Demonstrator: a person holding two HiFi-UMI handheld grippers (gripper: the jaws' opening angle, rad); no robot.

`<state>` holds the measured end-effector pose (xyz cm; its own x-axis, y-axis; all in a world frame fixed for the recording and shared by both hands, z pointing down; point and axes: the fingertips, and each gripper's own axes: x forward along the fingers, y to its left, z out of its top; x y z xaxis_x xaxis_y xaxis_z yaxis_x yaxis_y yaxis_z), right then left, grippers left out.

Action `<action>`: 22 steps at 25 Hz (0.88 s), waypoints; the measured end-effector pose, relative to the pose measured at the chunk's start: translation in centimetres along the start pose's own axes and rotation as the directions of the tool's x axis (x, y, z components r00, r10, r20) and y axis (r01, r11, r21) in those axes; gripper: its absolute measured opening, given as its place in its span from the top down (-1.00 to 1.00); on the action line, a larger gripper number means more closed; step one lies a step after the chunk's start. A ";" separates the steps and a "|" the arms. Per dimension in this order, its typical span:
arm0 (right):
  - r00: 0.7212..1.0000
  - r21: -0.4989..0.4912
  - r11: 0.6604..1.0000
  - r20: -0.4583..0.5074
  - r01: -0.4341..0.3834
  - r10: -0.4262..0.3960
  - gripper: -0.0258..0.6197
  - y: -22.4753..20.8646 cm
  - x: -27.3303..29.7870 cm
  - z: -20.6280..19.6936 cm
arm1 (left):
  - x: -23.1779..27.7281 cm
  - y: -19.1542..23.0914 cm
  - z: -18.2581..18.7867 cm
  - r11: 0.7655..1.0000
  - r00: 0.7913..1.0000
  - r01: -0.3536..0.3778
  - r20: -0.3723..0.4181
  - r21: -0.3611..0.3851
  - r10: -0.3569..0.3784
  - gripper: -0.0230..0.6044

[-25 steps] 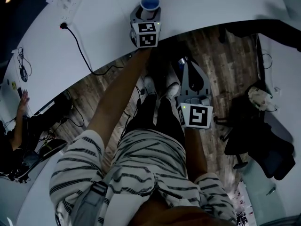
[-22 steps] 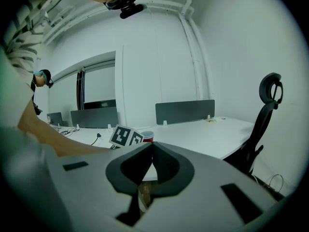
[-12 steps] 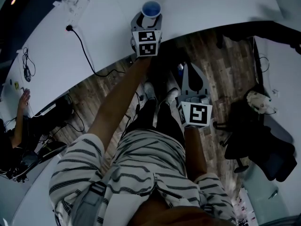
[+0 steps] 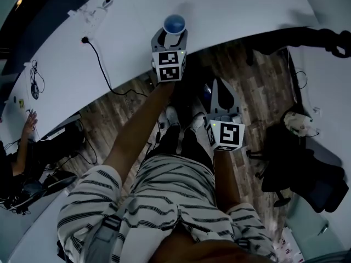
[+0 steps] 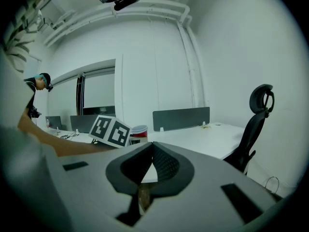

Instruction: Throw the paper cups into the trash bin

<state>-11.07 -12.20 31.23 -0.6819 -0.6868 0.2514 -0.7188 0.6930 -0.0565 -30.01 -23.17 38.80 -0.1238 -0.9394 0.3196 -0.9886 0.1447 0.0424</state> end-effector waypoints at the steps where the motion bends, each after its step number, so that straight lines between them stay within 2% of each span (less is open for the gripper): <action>1: 1.000 -0.001 1.000 0.002 0.003 -0.003 0.89 -0.1 -0.3 0.2 | -0.4 -0.2 0.3 1.000 1.000 -0.001 0.007 -0.005 0.001 0.06; 6: 1.000 0.003 1.000 0.022 0.019 -0.019 0.89 -0.9 -1.4 1.3 | -2.4 -1.8 2.4 1.000 0.999 0.015 0.040 -0.011 -0.014 0.06; 13: 0.999 0.003 0.999 0.039 0.036 -0.036 0.89 -1.2 -3.4 2.3 | -6.1 -3.9 3.7 0.998 0.997 0.041 0.062 -0.046 -0.038 0.06; 22: 0.996 0.003 0.999 0.071 0.054 -0.054 0.89 -1.5 -5.3 3.9 | -9.9 -6.3 5.9 0.996 0.992 0.086 0.094 0.001 -0.085 0.06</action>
<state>-6.85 -10.45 26.19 -0.6503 -0.7369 0.1846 -0.7547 0.6545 -0.0458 -23.06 -16.59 29.81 -0.0466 -0.9734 0.2245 -0.9956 0.0634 0.0685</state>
